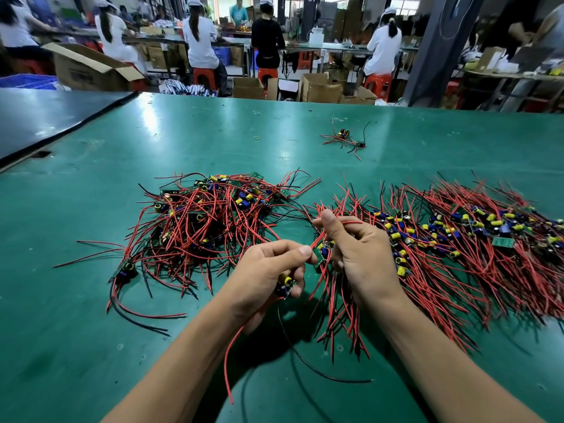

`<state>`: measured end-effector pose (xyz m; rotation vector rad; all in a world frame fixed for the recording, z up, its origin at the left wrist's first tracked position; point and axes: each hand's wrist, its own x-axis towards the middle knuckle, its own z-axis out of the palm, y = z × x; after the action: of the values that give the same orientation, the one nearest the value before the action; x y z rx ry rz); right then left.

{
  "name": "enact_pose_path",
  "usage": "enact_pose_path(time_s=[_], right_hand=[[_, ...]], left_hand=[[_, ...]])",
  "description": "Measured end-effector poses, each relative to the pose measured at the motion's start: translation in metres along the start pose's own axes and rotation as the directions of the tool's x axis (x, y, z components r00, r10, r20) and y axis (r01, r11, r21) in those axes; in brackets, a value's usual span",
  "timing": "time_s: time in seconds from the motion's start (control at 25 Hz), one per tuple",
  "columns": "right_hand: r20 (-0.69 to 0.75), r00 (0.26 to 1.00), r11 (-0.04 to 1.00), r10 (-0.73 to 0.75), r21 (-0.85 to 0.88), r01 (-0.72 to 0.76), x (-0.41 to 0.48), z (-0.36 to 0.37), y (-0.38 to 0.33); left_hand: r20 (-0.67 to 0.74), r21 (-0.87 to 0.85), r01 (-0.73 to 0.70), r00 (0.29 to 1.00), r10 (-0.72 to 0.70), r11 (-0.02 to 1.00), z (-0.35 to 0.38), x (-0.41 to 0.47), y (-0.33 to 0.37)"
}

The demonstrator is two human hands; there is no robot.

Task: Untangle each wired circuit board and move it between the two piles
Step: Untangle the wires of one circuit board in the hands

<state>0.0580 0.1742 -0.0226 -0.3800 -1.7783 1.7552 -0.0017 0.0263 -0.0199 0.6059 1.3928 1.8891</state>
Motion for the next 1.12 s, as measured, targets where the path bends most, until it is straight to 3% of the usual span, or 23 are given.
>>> enact_pose_path(time_s=[0.24,0.4,0.56,0.64,0.76,0.88,1.0,1.04,1.12], right_hand=[[0.078,0.994,0.962,0.071,-0.268,-0.048,0.007,-0.014,-0.003],[0.153,0.963,0.966,0.223,0.095,-0.238,0.009,-0.021,-0.010],[0.083,0.967,0.969,0.243,-0.065,-0.238,0.010,-0.022,-0.009],[0.135,0.951,0.952,0.279,0.088,-0.292,0.012,-0.022,-0.010],[0.276,0.872,0.828,0.404,0.295,-0.477,0.009,-0.015,-0.012],[0.438,0.746,0.605,0.502,0.439,-0.664,0.000,-0.004,-0.011],[0.504,0.711,0.465,0.490,0.539,-0.702,-0.002,-0.001,-0.011],[0.485,0.724,0.502,0.490,0.522,-0.690,-0.002,0.001,-0.011],[0.433,0.779,0.713,0.453,0.349,-0.608,-0.006,0.004,-0.011]], left_hand=[[-0.016,0.163,0.002,1.000,0.001,0.987,-0.001,-0.003,-0.004],[-0.034,0.122,0.002,0.999,0.002,0.993,-0.004,-0.003,-0.002],[-0.079,0.133,0.017,0.997,-0.007,0.991,-0.002,-0.003,-0.003],[-0.114,0.115,0.024,0.993,-0.010,0.993,-0.001,-0.003,-0.003],[-0.149,0.056,0.002,0.989,0.006,0.998,0.001,-0.004,-0.002],[-0.179,0.009,-0.033,0.983,0.034,0.999,0.003,-0.005,-0.001],[-0.212,-0.039,-0.051,0.976,0.042,0.998,0.002,-0.004,0.001],[-0.227,-0.052,-0.063,0.973,0.049,0.997,0.002,-0.003,0.001],[-0.245,-0.031,-0.074,0.967,0.064,0.997,0.001,-0.001,0.001]])
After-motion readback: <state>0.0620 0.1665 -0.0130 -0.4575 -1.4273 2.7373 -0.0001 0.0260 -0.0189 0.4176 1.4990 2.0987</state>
